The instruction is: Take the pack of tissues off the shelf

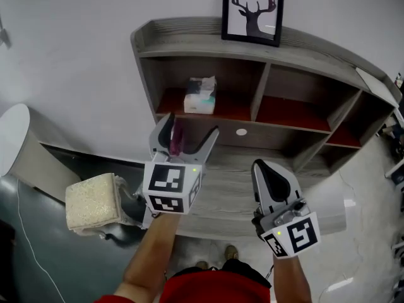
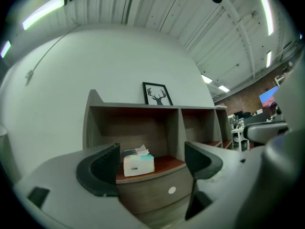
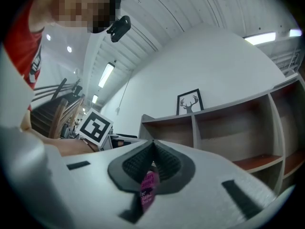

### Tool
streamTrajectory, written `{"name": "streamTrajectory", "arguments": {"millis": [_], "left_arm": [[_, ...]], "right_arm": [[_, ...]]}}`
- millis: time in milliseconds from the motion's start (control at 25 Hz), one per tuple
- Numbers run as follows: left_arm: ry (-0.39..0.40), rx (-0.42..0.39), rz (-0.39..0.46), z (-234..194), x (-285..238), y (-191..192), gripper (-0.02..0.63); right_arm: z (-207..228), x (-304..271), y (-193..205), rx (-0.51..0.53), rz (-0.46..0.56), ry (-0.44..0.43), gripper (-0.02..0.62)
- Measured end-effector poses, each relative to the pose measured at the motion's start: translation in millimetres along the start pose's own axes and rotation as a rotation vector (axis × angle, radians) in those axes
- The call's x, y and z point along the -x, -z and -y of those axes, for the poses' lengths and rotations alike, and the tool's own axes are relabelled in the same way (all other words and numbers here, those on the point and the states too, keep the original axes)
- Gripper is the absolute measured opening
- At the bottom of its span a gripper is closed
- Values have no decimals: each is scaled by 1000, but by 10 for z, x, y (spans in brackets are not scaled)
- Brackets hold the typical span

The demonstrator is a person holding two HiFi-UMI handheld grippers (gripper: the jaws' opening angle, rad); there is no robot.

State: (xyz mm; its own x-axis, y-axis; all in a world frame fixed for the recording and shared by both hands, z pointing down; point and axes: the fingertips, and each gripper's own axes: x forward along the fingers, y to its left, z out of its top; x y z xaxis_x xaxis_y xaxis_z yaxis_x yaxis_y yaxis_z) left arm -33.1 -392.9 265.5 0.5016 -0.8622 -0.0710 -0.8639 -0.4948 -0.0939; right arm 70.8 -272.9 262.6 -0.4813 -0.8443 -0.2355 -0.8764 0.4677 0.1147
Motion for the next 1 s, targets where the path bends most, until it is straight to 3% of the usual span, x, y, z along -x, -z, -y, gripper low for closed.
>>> {"name": "streamTrajectory", "arguments": {"millis": [520, 1000], "left_arm": [[-161, 15, -186, -307, -996, 626, 446], [-274, 23, -321, -575, -1390, 985, 462]], "right_arm": [[760, -219, 246, -35, -1, -58, 5], [1080, -335, 429, -59, -25, -77, 5]]}}
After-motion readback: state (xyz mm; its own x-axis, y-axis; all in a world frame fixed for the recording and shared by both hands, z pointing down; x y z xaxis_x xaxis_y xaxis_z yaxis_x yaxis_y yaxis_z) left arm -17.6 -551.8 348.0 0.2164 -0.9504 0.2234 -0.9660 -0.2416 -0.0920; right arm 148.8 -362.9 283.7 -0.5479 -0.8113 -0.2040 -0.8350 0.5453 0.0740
